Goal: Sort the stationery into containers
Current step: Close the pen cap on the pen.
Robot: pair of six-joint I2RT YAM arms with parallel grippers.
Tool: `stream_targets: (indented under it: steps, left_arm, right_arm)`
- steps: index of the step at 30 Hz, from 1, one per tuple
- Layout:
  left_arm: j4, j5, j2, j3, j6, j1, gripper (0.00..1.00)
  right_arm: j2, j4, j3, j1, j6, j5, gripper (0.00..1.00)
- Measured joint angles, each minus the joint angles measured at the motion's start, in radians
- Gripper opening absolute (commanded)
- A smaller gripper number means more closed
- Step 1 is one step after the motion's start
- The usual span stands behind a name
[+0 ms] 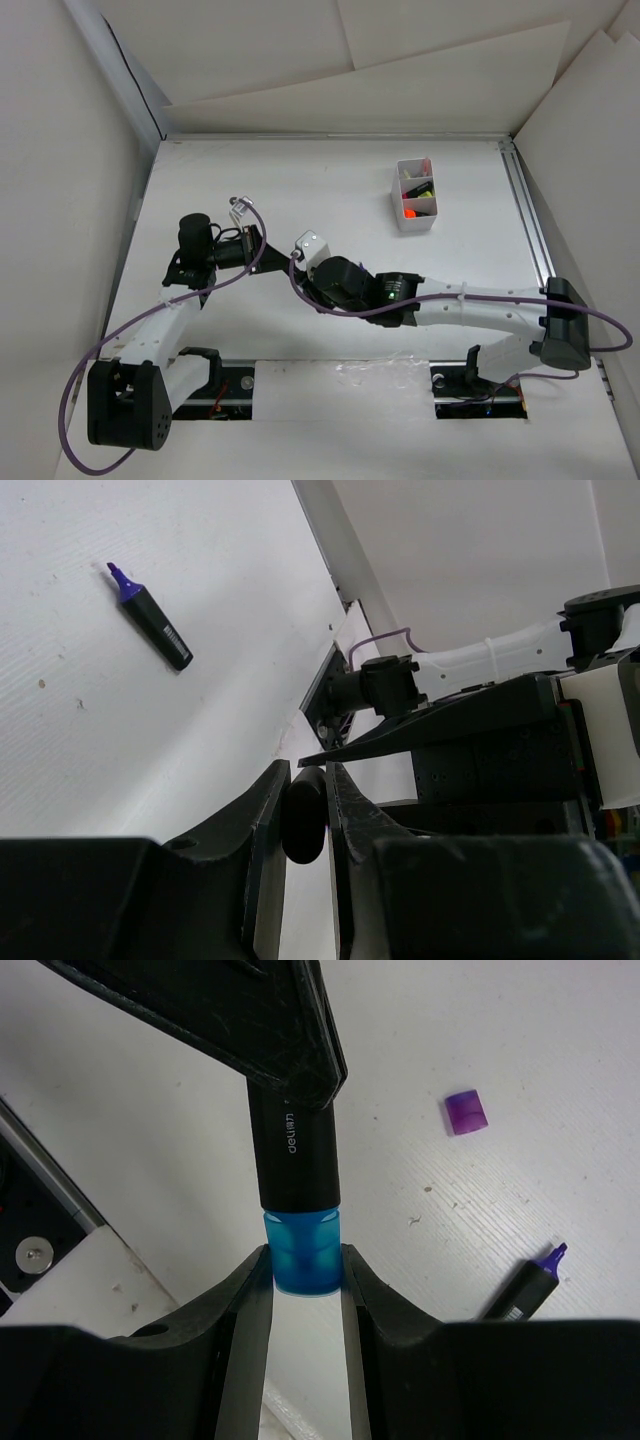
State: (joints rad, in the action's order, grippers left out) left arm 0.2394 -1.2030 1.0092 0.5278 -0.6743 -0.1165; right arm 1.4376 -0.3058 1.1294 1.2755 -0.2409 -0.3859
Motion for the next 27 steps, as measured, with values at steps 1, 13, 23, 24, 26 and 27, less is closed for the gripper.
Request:
stream_targets:
  steps: [1,13,23,24,26,27]
  left_arm:
    - [0.002,-0.001,0.0,0.0,-0.001,0.0,0.02]
    - [0.016,-0.012,-0.003,-0.001,-0.015,0.0,0.01]
    - [0.037,-0.003,-0.005,-0.011,-0.022,-0.011,0.01]
    - [0.042,-0.002,-0.006,-0.014,-0.026,-0.011,0.01]
    - [0.066,0.001,-0.01,-0.025,-0.038,-0.011,0.01]
    - [0.08,0.003,-0.014,-0.033,-0.048,-0.011,0.01]
  right_arm:
    - [-0.003,0.001,-0.002,0.0,-0.002,0.0,0.15]
    - [-0.024,0.013,-0.014,0.0,-0.017,0.0,0.14]
    - [-0.024,0.007,-0.014,0.0,-0.009,-0.001,0.12]
    - [-0.024,0.007,-0.014,0.0,-0.009,-0.001,0.12]
    - [-0.024,0.007,-0.014,0.0,-0.009,-0.005,0.12]
    - [-0.024,0.007,-0.014,0.0,-0.009,-0.007,0.12]
